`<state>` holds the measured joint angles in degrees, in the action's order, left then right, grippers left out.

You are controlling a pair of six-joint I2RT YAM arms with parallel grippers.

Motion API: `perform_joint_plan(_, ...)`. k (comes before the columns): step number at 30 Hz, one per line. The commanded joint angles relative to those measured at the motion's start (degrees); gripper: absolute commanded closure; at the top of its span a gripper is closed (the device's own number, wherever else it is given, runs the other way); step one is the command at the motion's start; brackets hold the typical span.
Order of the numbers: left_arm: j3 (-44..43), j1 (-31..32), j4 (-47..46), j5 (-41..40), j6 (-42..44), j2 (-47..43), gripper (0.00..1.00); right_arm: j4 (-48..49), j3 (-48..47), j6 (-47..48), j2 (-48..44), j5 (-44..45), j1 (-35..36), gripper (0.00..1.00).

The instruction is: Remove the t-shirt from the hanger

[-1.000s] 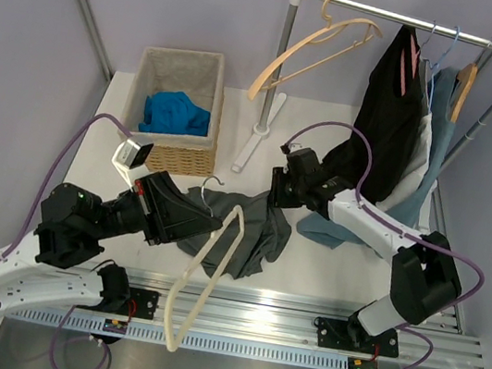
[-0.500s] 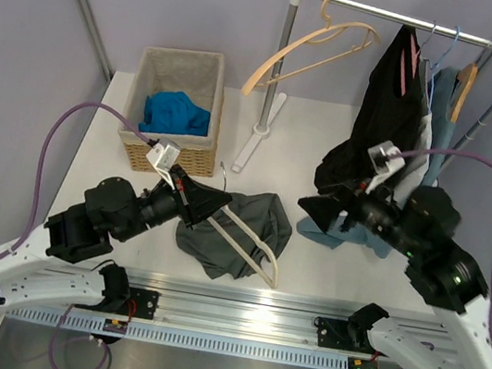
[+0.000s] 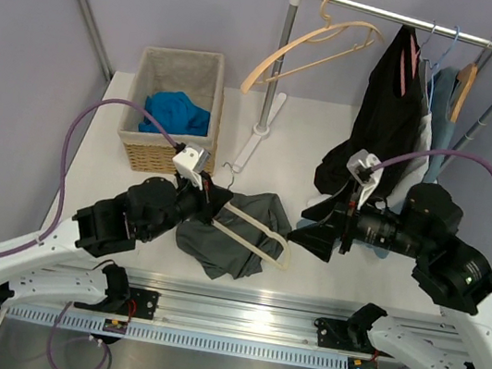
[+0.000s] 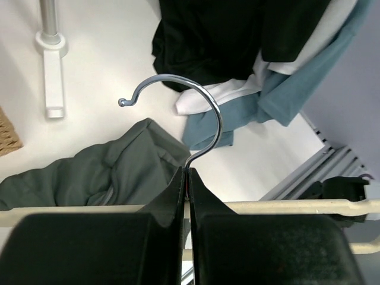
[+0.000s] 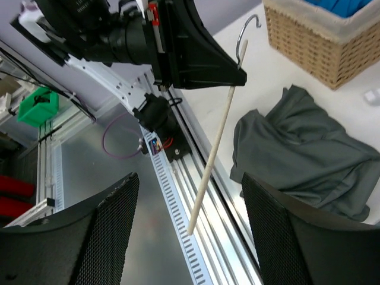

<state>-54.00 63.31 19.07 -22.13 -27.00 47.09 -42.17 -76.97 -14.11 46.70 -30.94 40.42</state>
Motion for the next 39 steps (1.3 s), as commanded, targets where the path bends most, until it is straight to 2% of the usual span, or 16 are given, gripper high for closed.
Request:
perform_joint_plan(1, -3.0, 0.1, -1.5, -4.2, 1.3, 0.9, 1.00, -2.7, 0.3, 2.2, 1.9, 5.2, 3.6, 0.23)
perform_joint_plan(9, -2.9, 0.1, -1.6, -4.9, 1.3, 1.4, 1.00, -4.1, 3.1, 3.5, 6.4, 13.3, 7.8, 0.26)
perform_joint_plan(13, -2.8, 0.1, -1.6, -4.9, 1.1, 1.5, 1.00, -4.0, 4.9, 4.2, 6.0, 13.5, 7.9, 0.27)
perform_joint_plan(16, -2.9, 0.1, -1.7, -4.9, 0.8, 1.9, 1.00, -3.1, 6.1, 4.3, 5.2, 11.3, 7.9, 0.31)
perform_joint_plan(20, -3.3, 0.1, -1.6, -5.2, 0.9, 2.3, 1.00, 0.4, 10.2, 3.4, 4.1, 7.2, 7.9, 0.42)
perform_joint_plan(23, -3.9, 0.1, -1.7, -5.2, 1.0, 2.7, 1.00, 3.3, 12.9, 2.4, 3.3, 5.5, 7.8, 0.60)
perform_joint_plan(24, -4.0, 0.1, -1.7, -5.3, 1.2, 3.0, 1.00, 3.7, 13.2, 2.2, 3.1, 5.6, 7.9, 0.72)
perform_joint_plan(26, -4.1, 0.1, -1.6, -5.6, 1.3, 3.2, 1.00, 3.9, 13.7, 2.2, 3.0, 5.9, 7.9, 0.82)
perform_joint_plan(27, -4.1, 0.1, -1.6, -5.8, 1.3, 3.3, 1.00, 4.2, 13.7, 1.9, 3.2, 5.7, 7.9, 0.92)
perform_joint_plan(28, -4.0, 0.1, -1.7, -6.0, 1.3, 3.3, 1.00, 4.4, 13.8, 1.7, 3.1, 5.6, 7.9, 0.97)
perform_joint_plan(29, -3.9, 0.1, -1.6, -6.3, 1.4, 3.2, 1.00, 4.6, 14.0, 1.6, 3.0, 5.5, 7.9, 1.00)
perform_joint_plan(34, -3.9, 0.1, -1.7, -6.7, 1.3, 2.7, 1.00, 5.1, 14.4, 1.5, 2.7, 7.8, 7.9, 1.00)
perform_joint_plan(35, -4.1, 0.1, -1.7, -6.4, 1.7, 2.7, 0.98, 5.2, 14.5, 1.2, 2.4, 9.1, 7.9, 1.00)
perform_joint_plan(36, -4.4, 0.1, -1.7, -6.2, 1.9, 2.7, 0.91, 5.5, 14.6, 1.1, 2.1, 9.8, 7.9, 1.00)
perform_joint_plan(37, -4.8, 0.1, -1.6, -5.9, 2.0, 2.7, 0.68, 5.4, 14.7, 1.0, 1.2, 10.4, 7.9, 1.00)
perform_joint_plan(39, -5.3, 0.1, -1.6, -4.4, 2.6, 2.6, 0.40, 4.7, 14.5, 0.7, 0.2, 13.3, 7.9, 1.00)
